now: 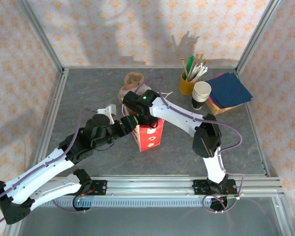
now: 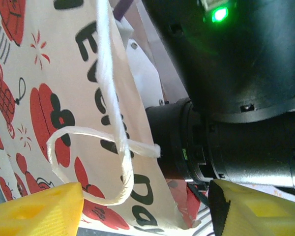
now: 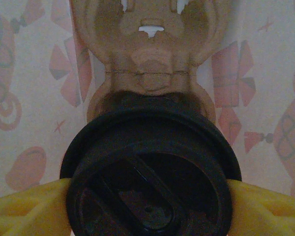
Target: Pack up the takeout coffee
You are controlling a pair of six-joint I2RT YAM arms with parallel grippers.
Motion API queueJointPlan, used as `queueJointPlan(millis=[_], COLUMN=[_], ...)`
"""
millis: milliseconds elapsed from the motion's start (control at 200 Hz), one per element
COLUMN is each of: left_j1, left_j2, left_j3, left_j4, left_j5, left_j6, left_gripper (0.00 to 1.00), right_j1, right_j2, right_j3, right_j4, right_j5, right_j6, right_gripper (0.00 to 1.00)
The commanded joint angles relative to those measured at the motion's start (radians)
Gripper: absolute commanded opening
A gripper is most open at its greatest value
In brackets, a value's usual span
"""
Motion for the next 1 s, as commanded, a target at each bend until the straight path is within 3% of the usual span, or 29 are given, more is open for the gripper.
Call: queueJointPlan(millis=[0,996], left_j1=[-0.007,-0.006], left_j2=[0.001,0.041], left_j3=[-0.018,-0.028], left_j4=[0.023,-0.056], left_j5=[-0.046,-0.048], left_j6=[-0.021,-0.002], left_gripper=[0.65,0.61], right_j1=[0.005,-0.017], right_j2=[0.001,-0.029], right_j3=[0.027,0.117], right_j4=[-0.013,-0.030], right_j5=[0.028,0.038], right_j6=[0.019,0.026], right_gripper=[0.74,0.74])
